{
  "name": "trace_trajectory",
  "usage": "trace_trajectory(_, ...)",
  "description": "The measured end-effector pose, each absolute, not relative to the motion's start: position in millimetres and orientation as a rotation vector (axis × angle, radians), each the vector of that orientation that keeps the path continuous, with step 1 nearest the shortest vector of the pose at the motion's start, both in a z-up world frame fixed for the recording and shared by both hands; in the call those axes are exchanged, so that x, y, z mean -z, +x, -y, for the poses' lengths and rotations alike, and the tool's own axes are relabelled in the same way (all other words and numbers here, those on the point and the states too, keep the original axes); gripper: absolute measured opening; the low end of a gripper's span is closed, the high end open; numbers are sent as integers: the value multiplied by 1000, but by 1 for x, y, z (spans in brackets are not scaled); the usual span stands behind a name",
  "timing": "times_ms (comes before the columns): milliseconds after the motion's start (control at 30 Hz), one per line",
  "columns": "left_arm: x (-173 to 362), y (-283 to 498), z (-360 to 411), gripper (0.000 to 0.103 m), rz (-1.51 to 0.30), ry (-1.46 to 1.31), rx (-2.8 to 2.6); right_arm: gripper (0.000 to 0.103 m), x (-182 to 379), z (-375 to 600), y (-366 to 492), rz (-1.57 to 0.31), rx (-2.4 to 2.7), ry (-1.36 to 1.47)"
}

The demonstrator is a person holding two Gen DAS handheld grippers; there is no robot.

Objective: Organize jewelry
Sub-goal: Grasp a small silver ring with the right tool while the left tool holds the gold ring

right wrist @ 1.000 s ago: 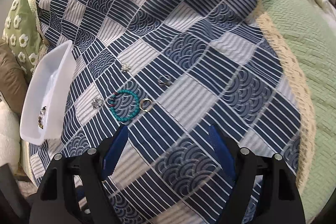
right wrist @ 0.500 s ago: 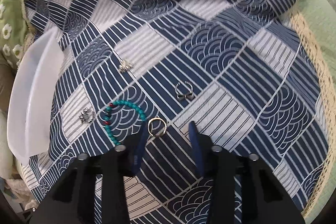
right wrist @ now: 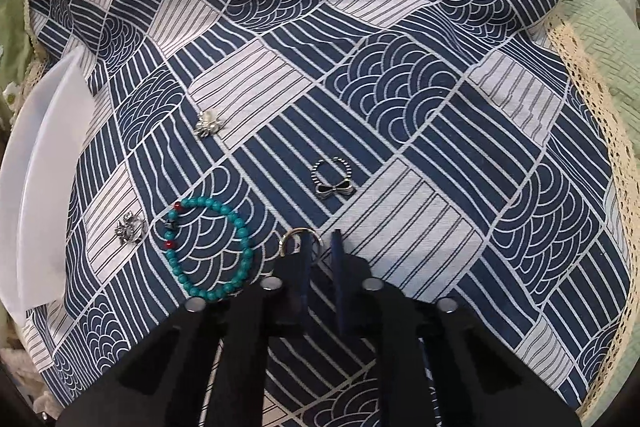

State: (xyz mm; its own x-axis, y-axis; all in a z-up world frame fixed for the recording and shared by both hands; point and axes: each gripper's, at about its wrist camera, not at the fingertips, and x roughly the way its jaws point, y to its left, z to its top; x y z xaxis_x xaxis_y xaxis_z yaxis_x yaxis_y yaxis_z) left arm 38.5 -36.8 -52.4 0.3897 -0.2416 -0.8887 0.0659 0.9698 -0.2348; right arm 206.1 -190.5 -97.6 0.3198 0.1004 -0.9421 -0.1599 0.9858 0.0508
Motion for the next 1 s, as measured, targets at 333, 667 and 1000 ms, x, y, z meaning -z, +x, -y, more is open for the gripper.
trace_trajectory(333, 53, 38, 32, 18, -1154, -179, 200, 5, 89, 197, 202, -1241, -222, 15)
trace_trajectory(667, 75, 41, 51, 19, -1213, -112, 200, 5, 84, 207, 201, -1234, -208, 36)
trace_trajectory(1000, 88, 43, 52, 32, -1260, -93, 157, 5, 78, 207, 199, -1235, -227, 32)
